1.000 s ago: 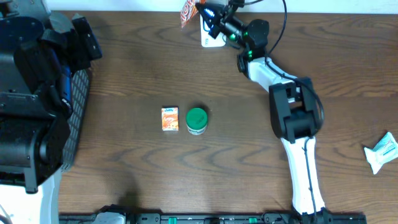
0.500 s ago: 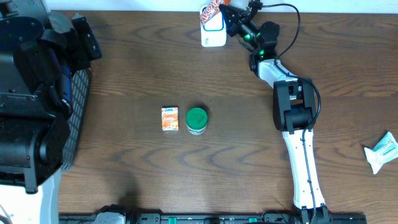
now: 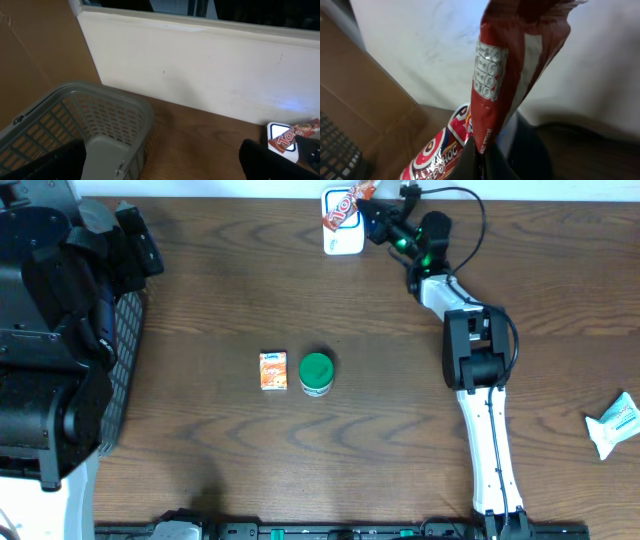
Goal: Scan the item barcode
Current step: 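Hold the Top bar barcode against the scanner face with the right gripper, then carry the Top bar to the right table edge and release it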
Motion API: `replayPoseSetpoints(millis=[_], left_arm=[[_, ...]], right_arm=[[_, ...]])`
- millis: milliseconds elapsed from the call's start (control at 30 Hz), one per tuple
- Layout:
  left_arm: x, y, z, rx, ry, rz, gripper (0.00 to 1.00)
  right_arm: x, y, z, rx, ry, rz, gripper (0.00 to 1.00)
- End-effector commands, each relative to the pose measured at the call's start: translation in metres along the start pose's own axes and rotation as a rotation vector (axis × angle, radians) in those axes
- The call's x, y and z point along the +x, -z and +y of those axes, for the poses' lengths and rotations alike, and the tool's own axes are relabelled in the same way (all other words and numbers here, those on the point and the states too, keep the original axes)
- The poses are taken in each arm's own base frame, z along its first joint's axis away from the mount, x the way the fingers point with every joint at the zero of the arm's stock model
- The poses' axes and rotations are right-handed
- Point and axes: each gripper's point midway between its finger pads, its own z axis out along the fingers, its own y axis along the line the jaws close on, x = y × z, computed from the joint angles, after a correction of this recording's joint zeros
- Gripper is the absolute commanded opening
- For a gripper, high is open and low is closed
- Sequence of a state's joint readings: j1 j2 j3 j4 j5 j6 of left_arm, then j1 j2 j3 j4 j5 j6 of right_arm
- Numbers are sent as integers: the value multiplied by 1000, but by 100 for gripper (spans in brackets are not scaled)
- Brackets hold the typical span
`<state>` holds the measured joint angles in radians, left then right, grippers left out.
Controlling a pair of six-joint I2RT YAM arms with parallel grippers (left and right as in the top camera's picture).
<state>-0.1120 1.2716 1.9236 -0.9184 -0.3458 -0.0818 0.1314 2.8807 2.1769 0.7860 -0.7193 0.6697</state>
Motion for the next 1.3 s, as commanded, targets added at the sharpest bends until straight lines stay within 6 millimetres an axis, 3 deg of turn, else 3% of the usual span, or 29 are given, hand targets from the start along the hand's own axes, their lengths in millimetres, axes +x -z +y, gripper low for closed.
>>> replayPoseSetpoints(millis=[0, 233, 500, 633, 733, 800, 867, 967, 1133, 1267], left_arm=[[1, 0, 2, -8, 9, 1, 98], [1, 0, 2, -8, 9, 2, 98], [1, 0, 2, -8, 9, 1, 98], [1, 0, 2, -8, 9, 2, 98], [1, 0, 2, -8, 9, 1, 97], [1, 0, 2, -8, 9, 1, 98], [1, 0, 2, -8, 9, 1, 98], [1, 0, 2, -8, 9, 2, 98], [1, 0, 2, -8, 9, 1, 98], [1, 0, 2, -8, 9, 1, 98]], right_arm=[[16, 9, 0, -59, -70, 59, 1], [-32, 25, 34, -200, -136, 51, 2], [-100, 29, 101, -274, -84, 106, 2], [-127, 25, 118, -142, -89, 140, 2], [-141, 33, 115, 142, -63, 170, 2], [-148, 51, 113, 356, -17, 201, 1], [-151, 81, 111, 582, -16, 237, 1], [-149, 149, 107, 920, -37, 313, 1], [-127, 267, 99, 1406, -138, 457, 1], [-108, 335, 94, 1617, -227, 584, 1]])
